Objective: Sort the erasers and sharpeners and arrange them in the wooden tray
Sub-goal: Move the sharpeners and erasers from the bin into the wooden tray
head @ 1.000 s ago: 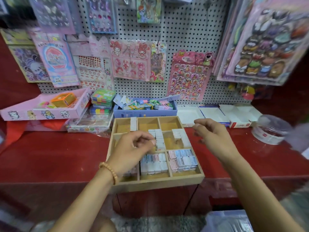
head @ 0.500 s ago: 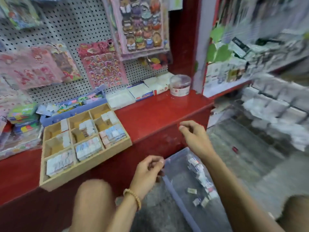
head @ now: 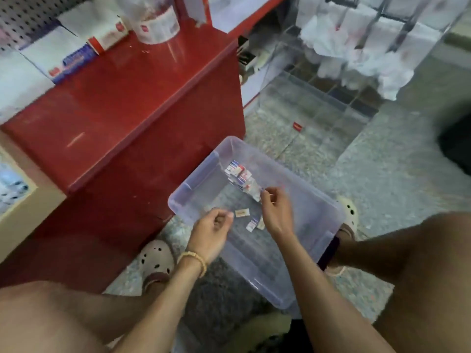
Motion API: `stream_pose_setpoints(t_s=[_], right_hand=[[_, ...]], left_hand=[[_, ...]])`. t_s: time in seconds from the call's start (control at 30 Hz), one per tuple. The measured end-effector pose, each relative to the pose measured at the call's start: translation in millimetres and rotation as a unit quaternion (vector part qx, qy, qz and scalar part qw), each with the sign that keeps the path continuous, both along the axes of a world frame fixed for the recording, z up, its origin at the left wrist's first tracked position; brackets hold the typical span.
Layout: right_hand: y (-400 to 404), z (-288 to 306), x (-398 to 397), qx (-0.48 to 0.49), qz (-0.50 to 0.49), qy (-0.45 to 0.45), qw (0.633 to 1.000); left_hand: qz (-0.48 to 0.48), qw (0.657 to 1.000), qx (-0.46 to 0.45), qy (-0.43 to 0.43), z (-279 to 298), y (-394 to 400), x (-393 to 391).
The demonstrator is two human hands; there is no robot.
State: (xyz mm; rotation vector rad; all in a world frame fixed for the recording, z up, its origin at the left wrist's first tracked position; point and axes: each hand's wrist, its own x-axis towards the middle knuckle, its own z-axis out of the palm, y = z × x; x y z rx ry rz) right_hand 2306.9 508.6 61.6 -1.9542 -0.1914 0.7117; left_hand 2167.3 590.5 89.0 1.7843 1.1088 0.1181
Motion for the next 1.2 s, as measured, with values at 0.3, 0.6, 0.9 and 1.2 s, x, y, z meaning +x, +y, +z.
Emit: stream_pose_setpoints(t_s=[0.3, 0.6, 0.9, 1.2], right_hand=[[9.2, -116.1, 5.6, -0.112, -0.058, 0.046, 0.991], [54.2, -200.5, 23.9, -0.134, -0.200, 0.137, 0.961], [78.7, -229.3, 47.0, -0.158, -0.280, 0.183, 0.929], [93.6, -231.8, 43.9, -0.047, -0.303, 0.209, 0.929]], left_hand=[[-0.249, 0.917, 0.218, 0.220, -88.6, 55.9, 16.8], [-0.236, 0.898, 0.286, 0.236, -103.5, 54.4, 16.7], [-0.215, 0.909, 0.282, 0.220, -106.1, 53.4, 15.2], [-0.193, 0.912, 0.289, 0.215, -107.6, 52.2, 15.4]])
